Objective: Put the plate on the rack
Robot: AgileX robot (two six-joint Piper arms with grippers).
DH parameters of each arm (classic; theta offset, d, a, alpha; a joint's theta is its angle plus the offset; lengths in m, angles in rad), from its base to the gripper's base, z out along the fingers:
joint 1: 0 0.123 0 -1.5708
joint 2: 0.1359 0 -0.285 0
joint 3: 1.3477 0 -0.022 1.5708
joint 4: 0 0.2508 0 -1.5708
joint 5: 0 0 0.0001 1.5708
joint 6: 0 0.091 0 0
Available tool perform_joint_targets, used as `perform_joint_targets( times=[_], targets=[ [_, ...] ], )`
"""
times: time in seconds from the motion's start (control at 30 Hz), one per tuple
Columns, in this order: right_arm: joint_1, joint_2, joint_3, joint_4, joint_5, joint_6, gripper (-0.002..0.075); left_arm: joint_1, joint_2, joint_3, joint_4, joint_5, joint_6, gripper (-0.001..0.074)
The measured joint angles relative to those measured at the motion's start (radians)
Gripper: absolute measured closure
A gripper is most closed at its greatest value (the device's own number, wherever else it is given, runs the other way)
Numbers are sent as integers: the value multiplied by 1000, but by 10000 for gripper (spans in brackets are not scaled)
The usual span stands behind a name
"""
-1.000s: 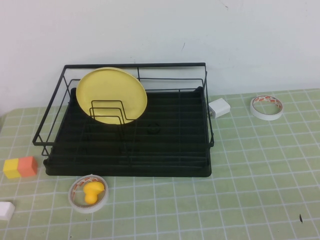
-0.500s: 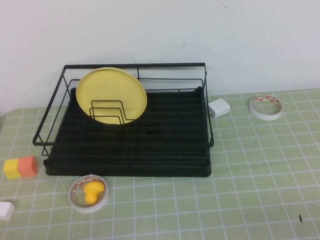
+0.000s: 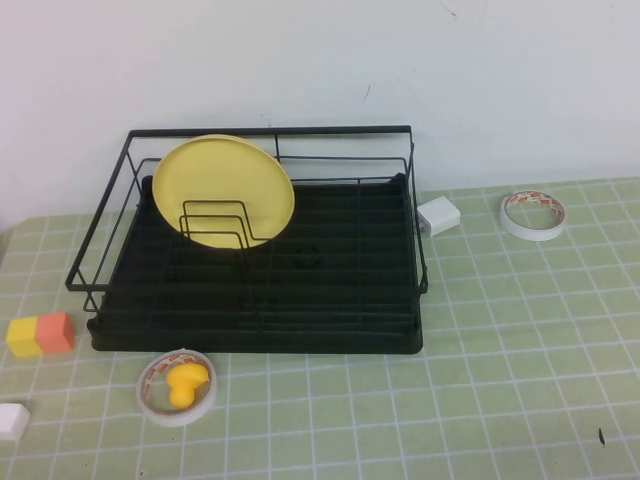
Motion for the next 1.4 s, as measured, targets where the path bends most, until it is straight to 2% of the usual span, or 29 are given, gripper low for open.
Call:
perform_joint_targets(
  times=[0.33,0.53,0.83,1.4],
  targets=[
    [-1,0,0,0,1,24,726,0,0,0,0,0,0,736],
    [-1,0,-1,0,2,127,726,0,0,0,0,0,0,736],
    [-1,0,-1,0,4,170,726,0,0,0,0,0,0,736],
    [-1,0,-1,0,5,182,726,0,0,0,0,0,0,736]
  ],
)
